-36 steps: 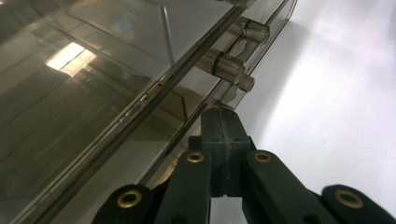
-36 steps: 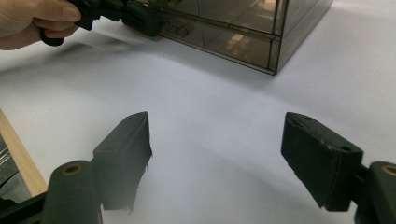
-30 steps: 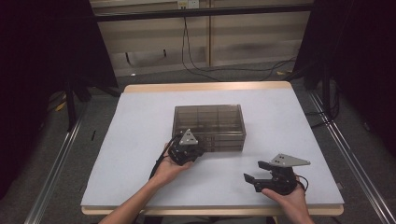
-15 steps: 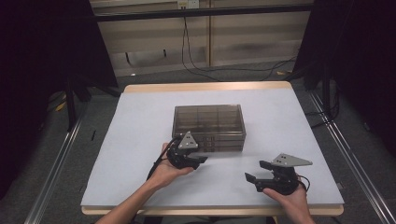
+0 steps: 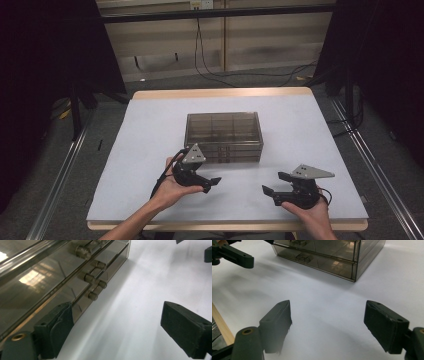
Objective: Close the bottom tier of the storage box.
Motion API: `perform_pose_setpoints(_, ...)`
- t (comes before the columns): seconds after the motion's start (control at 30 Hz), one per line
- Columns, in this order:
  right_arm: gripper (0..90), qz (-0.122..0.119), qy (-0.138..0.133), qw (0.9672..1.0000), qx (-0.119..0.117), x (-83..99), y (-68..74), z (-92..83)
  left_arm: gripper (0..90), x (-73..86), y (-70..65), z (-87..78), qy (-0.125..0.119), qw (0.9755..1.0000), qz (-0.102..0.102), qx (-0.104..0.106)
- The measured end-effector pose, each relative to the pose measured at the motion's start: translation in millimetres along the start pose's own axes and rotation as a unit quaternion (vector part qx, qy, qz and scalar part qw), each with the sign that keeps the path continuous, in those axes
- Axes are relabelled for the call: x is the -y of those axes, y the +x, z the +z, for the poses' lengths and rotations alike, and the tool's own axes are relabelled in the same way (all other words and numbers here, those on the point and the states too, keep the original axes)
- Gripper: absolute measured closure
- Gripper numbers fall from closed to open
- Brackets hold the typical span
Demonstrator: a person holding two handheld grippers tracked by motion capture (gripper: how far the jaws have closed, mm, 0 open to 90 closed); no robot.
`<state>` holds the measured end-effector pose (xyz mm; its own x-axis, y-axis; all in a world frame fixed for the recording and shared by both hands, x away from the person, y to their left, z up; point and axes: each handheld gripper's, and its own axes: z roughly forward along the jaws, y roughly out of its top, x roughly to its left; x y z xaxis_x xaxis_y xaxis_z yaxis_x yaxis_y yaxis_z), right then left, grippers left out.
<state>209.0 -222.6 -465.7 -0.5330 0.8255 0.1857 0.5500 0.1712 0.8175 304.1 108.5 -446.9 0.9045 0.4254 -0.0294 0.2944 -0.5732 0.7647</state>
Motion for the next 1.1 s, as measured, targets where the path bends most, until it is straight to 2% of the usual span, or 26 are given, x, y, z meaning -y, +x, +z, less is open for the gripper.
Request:
perform_pose_setpoints(0.07, 21.3, -0.001, -0.001, 1.0000, 0.000, -0.1, -0.1, 0.3, 8.5, 3.5, -1.3, -2.0, -0.007, 0.9999, -0.010, -0.008)
perform_pose_setpoints(0.1, 21.2, -0.002, 0.001, 1.0000, -0.001, 0.0, -0.2, 0.3, 8.7, 4.5, -1.5, -3.2, 0.002, 0.9998, -0.012, -0.015)
perform_pose_setpoints(0.13, 21.1, -0.002, 0.001, 1.0000, -0.001, 0.0, -0.2, 0.2, 8.7, 6.8, -2.4, -3.4, -0.002, 0.9997, -0.023, -0.012)
perform_pose_setpoints(0.2, 20.9, -0.002, 0.001, 1.0000, -0.001, 0.0, -0.3, 0.3, 8.4, 10.6, -2.6, -7.3, -0.006, 0.9997, -0.023, -0.002)
perform_pose_setpoints(0.27, 20.8, -0.001, 0.001, 1.0000, -0.001, 0.2, -0.5, 0.2, 7.6, 14.0, -4.1, -12.5, -0.013, 0.9996, -0.027, -0.003)
perform_pose_setpoints(0.33, 20.7, 0.003, 0.001, 1.0000, 0.001, 0.3, -0.7, 0.4, 6.8, 16.5, -4.7, -17.4, -0.008, 0.9997, -0.024, -0.005)
perform_pose_setpoints(0.43, 20.8, 0.001, 0.002, 1.0000, 0.000, 0.1, -0.2, 1.0, 6.3, 19.4, -5.3, -25.2, -0.012, 0.9996, -0.023, -0.003)
perform_pose_setpoints(0.47, 20.7, 0.001, 0.002, 1.0000, 0.000, 0.1, 0.1, 1.0, 6.3, 20.2, -4.8, -28.7, -0.018, 0.9996, -0.020, -0.003)
perform_pose_setpoints(0.5, 20.8, 0.001, 0.002, 1.0000, 0.000, 0.0, 0.3, 1.0, 5.5, 21.5, -4.8, -31.6, -0.029, 0.9992, -0.027, 0.001)
perform_pose_setpoints(0.57, 20.9, 0.001, 0.002, 1.0000, 0.000, 0.2, 0.1, 0.9, 5.3, 24.4, -2.6, -39.8, -0.030, 0.9992, -0.027, 0.001)
perform_pose_setpoints(0.67, 21.0, 0.003, 0.001, 1.0000, 0.001, 0.4, -0.5, 0.2, 5.1, 31.4, -3.2, -54.8, -0.040, 0.9986, -0.034, -0.006)
perform_pose_setpoints(0.77, 21.0, 0.005, 0.002, 1.0000, 0.001, 0.3, -1.0, 0.8, 4.5, 41.1, -3.2, -64.3, -0.033, 0.9990, -0.026, -0.015)
perform_pose_setpoints(0.9, 21.0, 0.003, 0.004, 1.0000, 0.001, 0.1, 0.4, 1.5, 4.5, 52.5, -1.6, -75.4, -0.032, 0.9987, -0.026, -0.029)
perform_pose_setpoints(0.97, 21.1, 0.004, 0.003, 1.0000, 0.001, 0.2, -0.1, 2.0, 4.6, 58.0, -4.3, -80.6, -0.039, 0.9978, -0.047, -0.029)
perform_pose_setpoints(1.1, 21.2, 0.005, 0.002, 1.0000, 0.002, 0.4, -0.4, 0.5, 4.5, 67.9, -8.6, -91.8, -0.042, 0.9967, -0.047, -0.051)
